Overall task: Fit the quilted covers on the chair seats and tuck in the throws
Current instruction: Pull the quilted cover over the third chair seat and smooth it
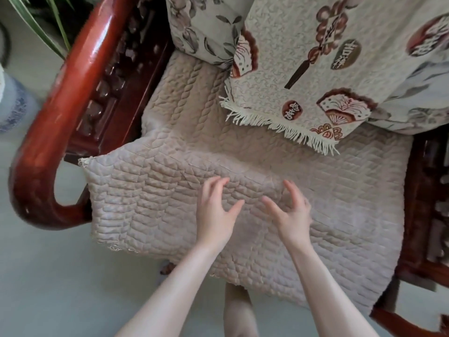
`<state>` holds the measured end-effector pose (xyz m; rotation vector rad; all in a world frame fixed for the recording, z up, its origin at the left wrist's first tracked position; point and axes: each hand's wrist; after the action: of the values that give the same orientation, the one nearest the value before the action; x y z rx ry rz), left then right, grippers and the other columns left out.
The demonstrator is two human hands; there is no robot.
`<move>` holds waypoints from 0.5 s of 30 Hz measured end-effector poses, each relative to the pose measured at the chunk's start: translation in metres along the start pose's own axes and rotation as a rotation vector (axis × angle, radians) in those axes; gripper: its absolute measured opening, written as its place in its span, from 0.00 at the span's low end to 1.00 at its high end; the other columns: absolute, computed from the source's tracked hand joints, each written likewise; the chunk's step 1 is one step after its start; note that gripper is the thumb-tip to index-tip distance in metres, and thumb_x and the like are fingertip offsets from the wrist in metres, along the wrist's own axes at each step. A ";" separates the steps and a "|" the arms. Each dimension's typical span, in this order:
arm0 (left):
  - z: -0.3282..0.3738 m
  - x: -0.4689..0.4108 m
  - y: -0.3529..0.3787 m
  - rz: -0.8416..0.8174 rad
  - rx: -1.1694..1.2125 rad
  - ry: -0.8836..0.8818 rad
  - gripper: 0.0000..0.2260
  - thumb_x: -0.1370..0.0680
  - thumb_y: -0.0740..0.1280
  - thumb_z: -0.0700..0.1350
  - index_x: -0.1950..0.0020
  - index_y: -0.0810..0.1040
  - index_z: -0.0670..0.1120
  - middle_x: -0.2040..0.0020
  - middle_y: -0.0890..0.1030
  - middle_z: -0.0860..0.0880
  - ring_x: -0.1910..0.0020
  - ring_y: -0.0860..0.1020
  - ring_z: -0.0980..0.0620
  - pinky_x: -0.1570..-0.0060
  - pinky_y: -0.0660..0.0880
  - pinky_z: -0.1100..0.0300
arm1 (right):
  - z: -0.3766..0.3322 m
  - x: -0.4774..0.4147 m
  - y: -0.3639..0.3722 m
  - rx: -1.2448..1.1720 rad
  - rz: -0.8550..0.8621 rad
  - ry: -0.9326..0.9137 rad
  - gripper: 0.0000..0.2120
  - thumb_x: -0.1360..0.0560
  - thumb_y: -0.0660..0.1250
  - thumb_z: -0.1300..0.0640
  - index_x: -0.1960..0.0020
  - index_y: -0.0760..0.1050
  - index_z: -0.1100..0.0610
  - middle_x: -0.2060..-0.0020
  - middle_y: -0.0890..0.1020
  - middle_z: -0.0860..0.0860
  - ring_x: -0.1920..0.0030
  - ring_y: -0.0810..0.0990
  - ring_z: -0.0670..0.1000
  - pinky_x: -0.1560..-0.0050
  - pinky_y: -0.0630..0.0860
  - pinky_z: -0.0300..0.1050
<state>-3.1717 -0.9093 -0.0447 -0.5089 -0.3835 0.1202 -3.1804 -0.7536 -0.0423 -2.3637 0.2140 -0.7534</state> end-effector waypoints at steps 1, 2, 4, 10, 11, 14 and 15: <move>0.003 -0.009 0.008 0.004 -0.067 0.035 0.22 0.26 0.73 0.46 0.33 0.74 0.46 0.32 0.69 0.50 0.31 0.65 0.52 0.33 0.63 0.55 | 0.001 -0.011 -0.006 0.041 -0.011 -0.007 0.31 0.29 0.74 0.46 0.29 0.68 0.46 0.28 0.67 0.45 0.26 0.57 0.48 0.26 0.49 0.57; 0.006 -0.020 0.018 0.012 -0.141 0.066 0.23 0.27 0.74 0.46 0.33 0.74 0.46 0.29 0.68 0.49 0.30 0.63 0.50 0.33 0.60 0.52 | 0.002 -0.024 -0.012 0.072 -0.026 -0.014 0.32 0.29 0.74 0.46 0.28 0.67 0.46 0.27 0.67 0.46 0.26 0.57 0.48 0.26 0.48 0.55; 0.005 -0.038 0.033 0.015 -0.291 0.148 0.26 0.28 0.75 0.48 0.32 0.74 0.47 0.27 0.68 0.49 0.27 0.60 0.49 0.31 0.55 0.49 | 0.007 -0.047 -0.019 0.104 -0.070 -0.008 0.32 0.29 0.73 0.46 0.28 0.67 0.46 0.28 0.68 0.47 0.26 0.56 0.48 0.27 0.47 0.52; -0.010 -0.073 0.066 -0.005 -0.621 0.259 0.23 0.32 0.75 0.55 0.40 0.81 0.47 0.42 0.81 0.46 0.34 0.71 0.46 0.33 0.49 0.46 | 0.032 -0.088 -0.020 0.212 -0.129 -0.049 0.23 0.30 0.73 0.43 0.37 0.76 0.47 0.44 0.77 0.45 0.36 0.67 0.50 0.35 0.54 0.49; -0.012 -0.075 0.066 0.019 -0.622 0.254 0.20 0.33 0.73 0.56 0.45 0.82 0.49 0.48 0.81 0.47 0.39 0.71 0.47 0.35 0.50 0.46 | 0.035 -0.089 -0.018 0.219 -0.115 -0.062 0.19 0.30 0.73 0.44 0.42 0.79 0.48 0.48 0.77 0.45 0.39 0.69 0.51 0.37 0.56 0.49; -0.017 -0.082 0.073 0.082 -0.612 0.233 0.12 0.31 0.66 0.58 0.56 0.83 0.53 0.56 0.79 0.50 0.47 0.68 0.51 0.38 0.53 0.48 | 0.040 -0.098 -0.013 0.201 -0.056 -0.082 0.09 0.28 0.73 0.48 0.52 0.83 0.52 0.56 0.77 0.45 0.44 0.73 0.53 0.45 0.56 0.46; -0.016 -0.083 0.073 0.098 -0.601 0.222 0.12 0.30 0.64 0.59 0.58 0.83 0.53 0.57 0.79 0.51 0.48 0.68 0.51 0.39 0.53 0.49 | 0.040 -0.100 -0.011 0.195 -0.036 -0.078 0.07 0.28 0.73 0.49 0.54 0.83 0.52 0.57 0.77 0.45 0.45 0.73 0.53 0.47 0.55 0.45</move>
<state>-3.2433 -0.8699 -0.1213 -1.1248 -0.1702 0.0390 -3.2407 -0.6907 -0.1067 -2.2111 0.0624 -0.6662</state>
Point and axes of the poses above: each hand's wrist, its own x-axis away from the middle knuckle, its own y-axis out of the palm, z = x × y
